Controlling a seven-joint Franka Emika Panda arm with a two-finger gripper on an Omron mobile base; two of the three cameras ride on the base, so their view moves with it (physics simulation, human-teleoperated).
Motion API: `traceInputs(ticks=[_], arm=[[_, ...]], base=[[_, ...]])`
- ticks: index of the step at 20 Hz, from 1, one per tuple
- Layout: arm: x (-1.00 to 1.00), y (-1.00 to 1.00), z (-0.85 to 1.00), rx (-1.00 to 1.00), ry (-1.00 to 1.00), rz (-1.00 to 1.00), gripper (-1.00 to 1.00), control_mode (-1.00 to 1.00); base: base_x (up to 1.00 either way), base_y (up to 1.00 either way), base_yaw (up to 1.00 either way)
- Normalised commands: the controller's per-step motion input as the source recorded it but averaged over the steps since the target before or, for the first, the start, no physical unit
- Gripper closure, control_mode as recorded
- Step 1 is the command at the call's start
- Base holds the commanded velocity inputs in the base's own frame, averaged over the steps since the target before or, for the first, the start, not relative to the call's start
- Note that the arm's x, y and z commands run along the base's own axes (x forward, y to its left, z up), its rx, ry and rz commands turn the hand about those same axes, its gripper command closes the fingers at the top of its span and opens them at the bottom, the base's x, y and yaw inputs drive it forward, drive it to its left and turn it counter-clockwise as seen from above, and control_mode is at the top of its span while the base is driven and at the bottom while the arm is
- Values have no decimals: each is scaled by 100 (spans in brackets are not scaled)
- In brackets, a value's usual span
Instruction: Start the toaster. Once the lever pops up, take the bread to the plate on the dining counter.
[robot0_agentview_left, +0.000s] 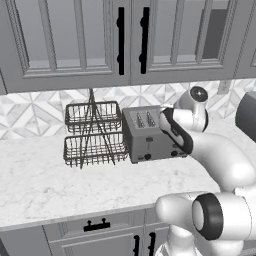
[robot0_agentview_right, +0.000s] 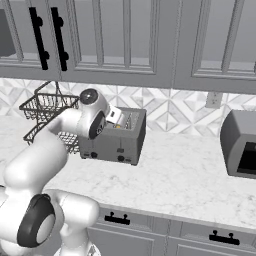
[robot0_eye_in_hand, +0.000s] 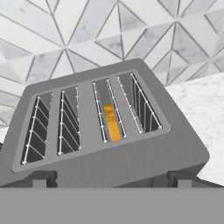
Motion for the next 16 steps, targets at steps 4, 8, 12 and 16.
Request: traceInputs(ticks=[4,8,12,16], arm=[[18,0,-41,-2,0,0,-100,-100],[6,-1,-12,0,0,0,-100,-100],[0,-9,0,0,-4,0,-100,-100],[0,0,0,0,0,0,-100,-100]], base=[[0,0,0],[0,0,0],[0,0,0],[0,0,0]])
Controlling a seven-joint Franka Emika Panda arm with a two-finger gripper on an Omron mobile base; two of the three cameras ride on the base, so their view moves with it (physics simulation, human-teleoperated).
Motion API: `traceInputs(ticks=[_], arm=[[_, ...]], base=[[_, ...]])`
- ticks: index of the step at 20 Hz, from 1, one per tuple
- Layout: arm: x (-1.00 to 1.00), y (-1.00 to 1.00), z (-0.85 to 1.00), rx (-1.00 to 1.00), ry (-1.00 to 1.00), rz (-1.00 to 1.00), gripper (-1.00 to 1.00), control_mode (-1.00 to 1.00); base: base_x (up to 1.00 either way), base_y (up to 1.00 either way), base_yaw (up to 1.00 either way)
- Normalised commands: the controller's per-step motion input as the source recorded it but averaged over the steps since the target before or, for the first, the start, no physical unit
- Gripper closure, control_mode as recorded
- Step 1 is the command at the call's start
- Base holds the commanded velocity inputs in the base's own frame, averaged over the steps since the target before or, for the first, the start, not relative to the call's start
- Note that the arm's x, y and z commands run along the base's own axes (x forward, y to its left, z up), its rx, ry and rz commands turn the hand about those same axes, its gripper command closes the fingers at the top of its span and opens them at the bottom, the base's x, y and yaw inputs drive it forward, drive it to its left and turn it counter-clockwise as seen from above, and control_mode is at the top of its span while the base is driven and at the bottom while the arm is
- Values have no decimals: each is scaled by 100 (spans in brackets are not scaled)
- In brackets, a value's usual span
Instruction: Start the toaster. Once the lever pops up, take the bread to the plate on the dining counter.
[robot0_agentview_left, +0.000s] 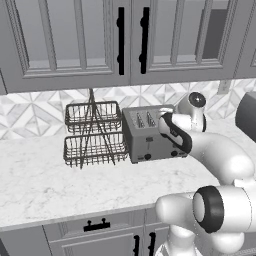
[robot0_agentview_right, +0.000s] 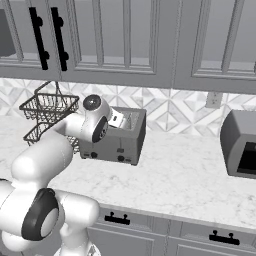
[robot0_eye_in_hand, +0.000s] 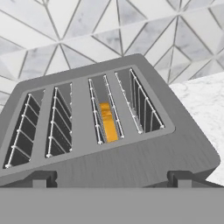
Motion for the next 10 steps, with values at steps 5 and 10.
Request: traceInputs(ticks=[5,10], arm=[[0,0,0,0,0,0,-100,-100],[0,0,0,0,0,0,-100,-100]], base=[[0,0,0],[0,0,0]])
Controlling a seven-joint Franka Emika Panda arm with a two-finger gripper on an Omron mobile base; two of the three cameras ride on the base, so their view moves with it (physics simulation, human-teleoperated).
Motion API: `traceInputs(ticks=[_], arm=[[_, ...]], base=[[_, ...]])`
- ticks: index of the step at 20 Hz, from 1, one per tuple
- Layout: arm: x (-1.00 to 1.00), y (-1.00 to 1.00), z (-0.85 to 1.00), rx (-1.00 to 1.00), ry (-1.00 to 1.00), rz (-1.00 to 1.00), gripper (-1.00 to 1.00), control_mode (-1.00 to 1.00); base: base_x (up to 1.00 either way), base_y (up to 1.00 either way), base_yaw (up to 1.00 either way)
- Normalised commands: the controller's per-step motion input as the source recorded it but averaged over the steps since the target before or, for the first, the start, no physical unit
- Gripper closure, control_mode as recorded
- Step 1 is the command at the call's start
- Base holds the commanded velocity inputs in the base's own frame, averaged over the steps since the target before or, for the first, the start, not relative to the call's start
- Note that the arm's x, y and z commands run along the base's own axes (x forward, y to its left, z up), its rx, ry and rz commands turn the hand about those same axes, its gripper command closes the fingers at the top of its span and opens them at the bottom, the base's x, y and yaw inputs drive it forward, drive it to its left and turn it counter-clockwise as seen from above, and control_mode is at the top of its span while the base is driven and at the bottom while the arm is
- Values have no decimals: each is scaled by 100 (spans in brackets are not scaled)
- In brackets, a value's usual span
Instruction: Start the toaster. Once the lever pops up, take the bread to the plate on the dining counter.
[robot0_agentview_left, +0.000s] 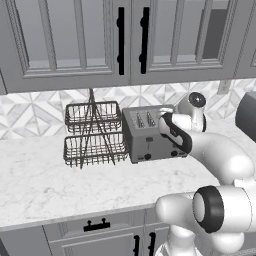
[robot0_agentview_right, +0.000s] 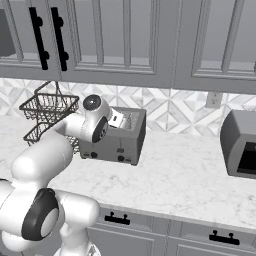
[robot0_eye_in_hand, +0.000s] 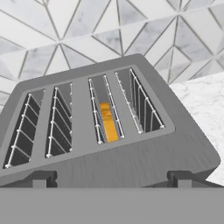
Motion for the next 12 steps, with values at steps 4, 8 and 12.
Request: traceInputs(ticks=[4,8,12], arm=[[0,0,0,0,0,0,-100,-100],[0,0,0,0,0,0,-100,-100],[0,0,0,0,0,0,-100,-100]], base=[[0,0,0],[0,0,0],[0,0,0]])
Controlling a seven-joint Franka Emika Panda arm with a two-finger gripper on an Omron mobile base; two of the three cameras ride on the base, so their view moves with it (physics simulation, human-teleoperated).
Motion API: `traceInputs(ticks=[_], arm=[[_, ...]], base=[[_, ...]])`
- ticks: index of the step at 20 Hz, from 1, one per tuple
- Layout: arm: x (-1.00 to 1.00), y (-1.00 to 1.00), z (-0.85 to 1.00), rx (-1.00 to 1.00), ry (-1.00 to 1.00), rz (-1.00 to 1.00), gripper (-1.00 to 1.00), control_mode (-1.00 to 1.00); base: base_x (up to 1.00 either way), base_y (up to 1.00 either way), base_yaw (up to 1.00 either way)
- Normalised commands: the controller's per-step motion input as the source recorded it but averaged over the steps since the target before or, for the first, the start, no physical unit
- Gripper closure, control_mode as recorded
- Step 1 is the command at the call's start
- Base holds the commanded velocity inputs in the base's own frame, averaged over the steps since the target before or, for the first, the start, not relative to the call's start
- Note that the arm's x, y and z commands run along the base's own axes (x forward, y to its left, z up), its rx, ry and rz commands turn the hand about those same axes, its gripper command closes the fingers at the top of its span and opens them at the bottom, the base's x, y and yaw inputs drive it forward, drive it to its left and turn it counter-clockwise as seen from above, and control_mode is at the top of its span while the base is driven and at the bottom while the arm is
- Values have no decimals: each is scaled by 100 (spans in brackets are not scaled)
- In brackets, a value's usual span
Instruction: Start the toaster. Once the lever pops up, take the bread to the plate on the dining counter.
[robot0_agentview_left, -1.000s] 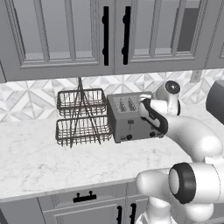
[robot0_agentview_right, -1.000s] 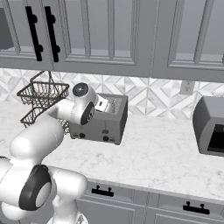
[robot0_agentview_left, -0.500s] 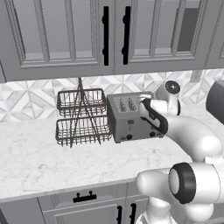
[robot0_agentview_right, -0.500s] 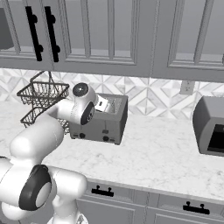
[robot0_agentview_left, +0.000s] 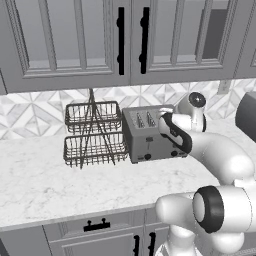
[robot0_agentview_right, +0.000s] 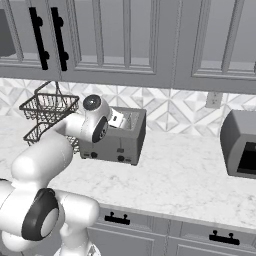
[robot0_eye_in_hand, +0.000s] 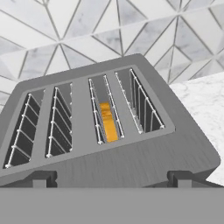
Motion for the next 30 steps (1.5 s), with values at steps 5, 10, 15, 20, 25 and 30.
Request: traceInputs(ticks=[5,10,15,20,25,30], arm=[[0,0,0,0,0,0,-100,-100],[0,0,0,0,0,0,-100,-100],[0,0,0,0,0,0,-100,-100],[0,0,0,0,0,0,-100,-100],[0,0,0,0,0,0,-100,-100],[0,0,0,0,0,0,-100,-100]], base=[[0,0,0],[0,0,0],[0,0,0],[0,0,0],[0,0,0],[0,0,0]])
